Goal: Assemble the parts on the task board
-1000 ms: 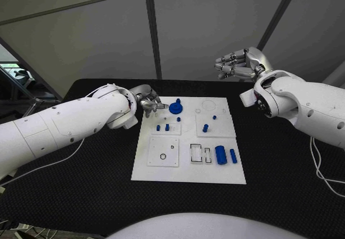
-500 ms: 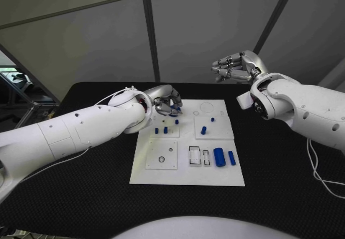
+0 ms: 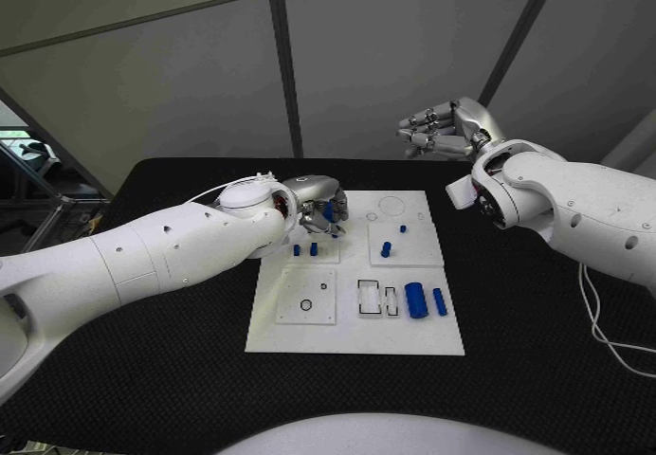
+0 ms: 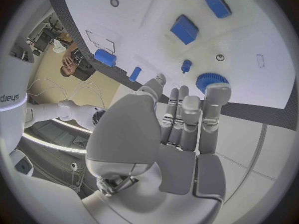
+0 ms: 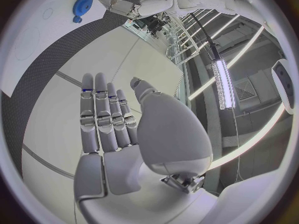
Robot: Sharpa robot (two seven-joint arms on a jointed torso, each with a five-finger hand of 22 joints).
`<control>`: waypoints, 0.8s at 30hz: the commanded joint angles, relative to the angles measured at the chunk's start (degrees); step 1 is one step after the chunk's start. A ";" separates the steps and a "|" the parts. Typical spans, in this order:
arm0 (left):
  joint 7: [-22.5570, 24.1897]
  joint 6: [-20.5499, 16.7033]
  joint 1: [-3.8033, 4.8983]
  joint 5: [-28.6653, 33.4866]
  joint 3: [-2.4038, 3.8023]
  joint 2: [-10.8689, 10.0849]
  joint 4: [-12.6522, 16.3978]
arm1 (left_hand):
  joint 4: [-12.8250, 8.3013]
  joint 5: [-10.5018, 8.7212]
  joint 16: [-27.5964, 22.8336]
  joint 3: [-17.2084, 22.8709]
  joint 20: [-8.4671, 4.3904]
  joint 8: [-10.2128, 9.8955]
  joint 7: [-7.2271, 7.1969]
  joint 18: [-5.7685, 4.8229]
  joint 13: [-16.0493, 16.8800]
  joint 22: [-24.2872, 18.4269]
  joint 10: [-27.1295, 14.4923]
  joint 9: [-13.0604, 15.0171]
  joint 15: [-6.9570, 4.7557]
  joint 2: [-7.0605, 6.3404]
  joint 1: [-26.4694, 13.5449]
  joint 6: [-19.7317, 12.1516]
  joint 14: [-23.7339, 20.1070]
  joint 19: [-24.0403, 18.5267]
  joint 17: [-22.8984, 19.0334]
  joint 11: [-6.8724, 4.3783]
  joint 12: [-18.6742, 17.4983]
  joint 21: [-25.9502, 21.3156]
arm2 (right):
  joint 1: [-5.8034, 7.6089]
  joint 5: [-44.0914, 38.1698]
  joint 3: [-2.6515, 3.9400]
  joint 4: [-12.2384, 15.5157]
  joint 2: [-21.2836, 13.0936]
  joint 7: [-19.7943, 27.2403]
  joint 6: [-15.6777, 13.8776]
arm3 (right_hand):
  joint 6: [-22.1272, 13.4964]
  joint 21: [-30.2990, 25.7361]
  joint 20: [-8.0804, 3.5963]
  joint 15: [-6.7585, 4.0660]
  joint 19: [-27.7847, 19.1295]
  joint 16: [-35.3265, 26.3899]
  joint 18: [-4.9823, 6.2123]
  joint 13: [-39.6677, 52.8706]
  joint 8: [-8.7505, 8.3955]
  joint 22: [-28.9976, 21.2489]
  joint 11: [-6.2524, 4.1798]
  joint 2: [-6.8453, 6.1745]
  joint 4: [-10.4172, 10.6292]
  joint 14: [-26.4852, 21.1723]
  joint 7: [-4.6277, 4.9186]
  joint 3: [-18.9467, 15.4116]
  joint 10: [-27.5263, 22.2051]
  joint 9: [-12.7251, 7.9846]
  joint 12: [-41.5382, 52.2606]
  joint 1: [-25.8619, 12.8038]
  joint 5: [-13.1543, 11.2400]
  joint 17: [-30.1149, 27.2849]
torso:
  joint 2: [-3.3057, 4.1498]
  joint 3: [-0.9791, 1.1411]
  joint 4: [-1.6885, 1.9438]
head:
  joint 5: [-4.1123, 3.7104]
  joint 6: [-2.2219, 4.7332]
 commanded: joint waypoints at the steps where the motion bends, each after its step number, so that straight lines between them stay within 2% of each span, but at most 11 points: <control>1: -0.79 3.05 0.05 -2.73 -0.01 0.48 -0.59 | 0.10 -0.16 1.20 0.10 0.07 -0.38 -0.02 -0.28 -0.33 1.63 0.34 -0.24 -0.02 -0.23 0.18 0.68 0.85 0.97 0.83 0.13 -0.42 2.04 | 0.07 -0.26 0.04 0.13 0.05 0.23 0.34 | -0.06 -0.23 0.04 0.12 0.41 -0.40 0.26 -0.09 -0.33 -0.09 0.37 0.29 -0.03 0.28 0.11 -0.15 -0.04 -0.02 -0.20 -0.23 0.34 -0.06 | -0.06 -0.01 0.04 | 0.01 -0.06; 14: -1.06 3.66 -0.17 -2.76 -0.04 2.03 -3.51 | -0.19 0.07 3.33 1.67 0.03 -1.87 0.06 -0.71 -1.58 4.78 1.53 -1.16 -0.10 0.62 1.03 1.56 1.57 1.82 1.38 0.02 -1.45 5.51 | 0.06 -0.26 0.04 0.29 0.10 0.22 0.27 | -0.06 -0.23 0.04 0.12 0.41 -0.40 0.26 -0.09 -0.33 -0.09 0.37 0.29 -0.03 0.28 0.11 -0.15 -0.04 -0.02 -0.20 -0.23 0.34 -0.06 | -0.01 0.07 0.12 | -0.19 -0.07; 19: -1.14 4.30 -0.19 -2.31 -0.04 2.57 -4.34 | -0.48 0.09 4.15 2.86 -0.06 -2.34 0.04 -0.92 -2.10 6.05 2.50 -1.43 -0.24 0.88 1.55 2.29 2.03 2.29 1.81 -0.14 -1.92 6.98 | 0.06 -0.26 0.04 0.33 0.18 0.22 0.31 | -0.06 -0.23 0.04 0.12 0.41 -0.40 0.26 -0.09 -0.33 -0.09 0.37 0.29 -0.03 0.28 0.11 -0.15 -0.04 -0.02 -0.20 -0.23 0.34 -0.06 | -0.02 0.05 -0.01 | -0.13 -0.17; 24: -1.14 4.90 -0.25 -2.20 -0.04 2.88 -4.90 | -0.75 0.11 4.95 3.94 -0.15 -2.84 0.06 -1.12 -2.51 7.13 3.48 -1.70 -0.37 0.82 1.78 2.83 2.51 2.70 2.32 -0.28 -2.32 8.23 | 0.06 -0.26 0.04 0.37 0.19 0.21 0.32 | -0.06 -0.33 0.04 0.11 0.47 -0.43 0.27 -0.13 -0.33 -0.15 0.37 0.35 -0.15 0.30 0.11 -0.08 -0.05 -0.01 -0.21 -0.08 0.35 -0.08 | -0.05 0.04 0.12 | -0.19 -0.29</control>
